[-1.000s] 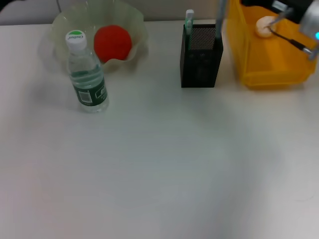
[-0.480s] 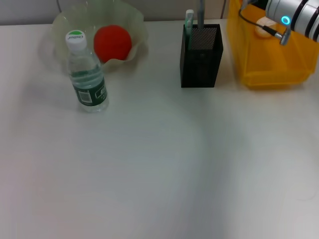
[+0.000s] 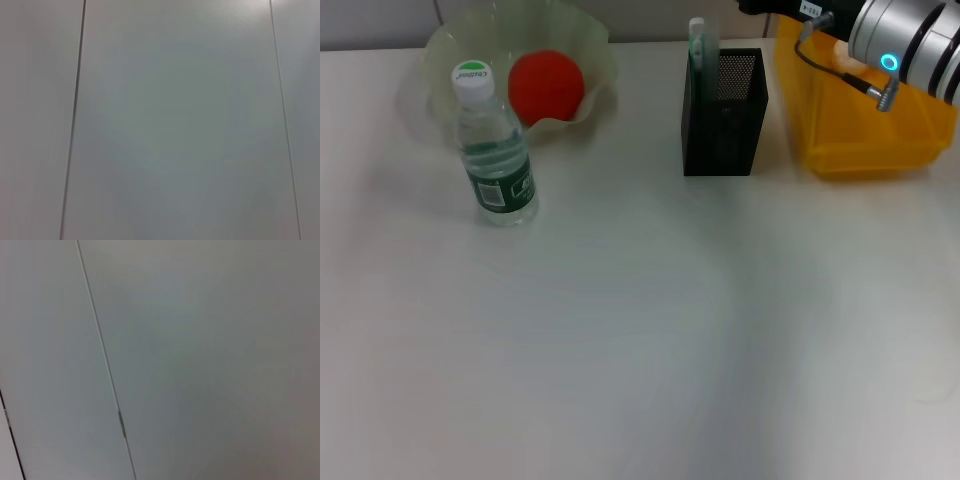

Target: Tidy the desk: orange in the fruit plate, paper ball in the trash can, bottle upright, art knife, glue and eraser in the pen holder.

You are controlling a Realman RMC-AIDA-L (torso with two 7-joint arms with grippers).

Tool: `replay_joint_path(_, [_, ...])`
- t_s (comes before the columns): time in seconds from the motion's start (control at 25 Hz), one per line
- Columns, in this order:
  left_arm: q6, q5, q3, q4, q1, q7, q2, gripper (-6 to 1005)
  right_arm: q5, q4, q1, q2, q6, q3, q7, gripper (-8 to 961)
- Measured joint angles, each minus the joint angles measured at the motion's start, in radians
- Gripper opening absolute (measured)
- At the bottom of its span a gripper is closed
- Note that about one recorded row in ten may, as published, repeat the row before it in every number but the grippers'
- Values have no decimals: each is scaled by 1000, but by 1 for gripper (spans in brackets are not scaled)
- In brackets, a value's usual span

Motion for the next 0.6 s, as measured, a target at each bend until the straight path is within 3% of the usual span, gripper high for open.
replay_joint_path(0.08, [2,0,0,0,1,-9,-1,613,0,0,-6,0,0,0,-1,166])
replay_joint_path(0.2, [5,0,0,1,0,-29,-2,613,0,0,-14,-1,-5,0,-2,410])
replay_joint_path(0.44, [4,10,7,13,-9,-66,-2,614,0,-28,-56,-3,-125,0,20,436])
replay_joint_path(0.6, [6,66,9,38,-20,-219,29,614,0,-132,-114,-6,-278,0,133,454])
